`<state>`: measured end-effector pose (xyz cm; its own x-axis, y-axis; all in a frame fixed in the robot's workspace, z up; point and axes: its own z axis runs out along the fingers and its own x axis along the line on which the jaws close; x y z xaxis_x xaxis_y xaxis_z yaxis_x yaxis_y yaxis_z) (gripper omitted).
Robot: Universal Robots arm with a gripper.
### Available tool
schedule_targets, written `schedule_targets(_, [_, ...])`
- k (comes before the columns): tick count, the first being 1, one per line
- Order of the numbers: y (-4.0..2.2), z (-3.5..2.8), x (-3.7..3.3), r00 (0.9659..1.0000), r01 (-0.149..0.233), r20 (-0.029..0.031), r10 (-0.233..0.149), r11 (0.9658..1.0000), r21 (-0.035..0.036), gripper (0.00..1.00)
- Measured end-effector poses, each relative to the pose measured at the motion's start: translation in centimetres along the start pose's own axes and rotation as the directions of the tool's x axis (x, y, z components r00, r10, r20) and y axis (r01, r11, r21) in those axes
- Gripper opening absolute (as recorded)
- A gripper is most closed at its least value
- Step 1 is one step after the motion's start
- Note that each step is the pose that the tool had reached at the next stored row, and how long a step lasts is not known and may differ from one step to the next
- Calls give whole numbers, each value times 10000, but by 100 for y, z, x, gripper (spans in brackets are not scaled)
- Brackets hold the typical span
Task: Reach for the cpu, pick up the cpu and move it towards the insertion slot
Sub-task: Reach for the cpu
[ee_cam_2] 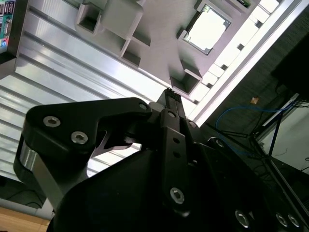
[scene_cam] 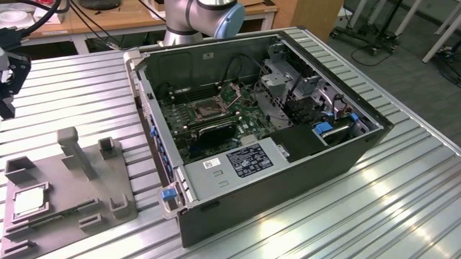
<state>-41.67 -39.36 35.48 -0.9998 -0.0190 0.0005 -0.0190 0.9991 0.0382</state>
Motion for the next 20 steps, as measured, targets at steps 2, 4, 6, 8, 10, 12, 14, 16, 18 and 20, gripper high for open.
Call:
schedule_targets(2, [-3, 1, 15, 10000, 1, 1, -1, 10000, 0, 11])
schedule_targets(4, [-6, 1, 31, 10000, 1, 1, -1, 10000, 0, 11])
schedule_targets(6, [-12, 2, 51, 10000, 1, 1, -1, 10000, -1, 11])
schedule_targets(8, [-17, 1, 71, 10000, 1, 1, -1, 10000, 0, 11])
schedule_targets(10, [-21, 2, 87, 10000, 1, 1, -1, 10000, 0, 11])
schedule_targets(12, [-24, 1, 100, 10000, 1, 0, -1, 10000, 0, 11])
schedule_targets(14, [-25, 2, 107, 10000, 1, 0, -1, 10000, 0, 11])
schedule_targets(16, [-26, 3, 113, 10000, 1, 1, -1, 10000, -1, 11])
schedule_targets(18, [-27, 3, 121, 10000, 0, 0, 0, 10000, 0, 11])
schedule_targets(20, [-29, 3, 128, 10000, 1, 0, -1, 10000, 0, 11])
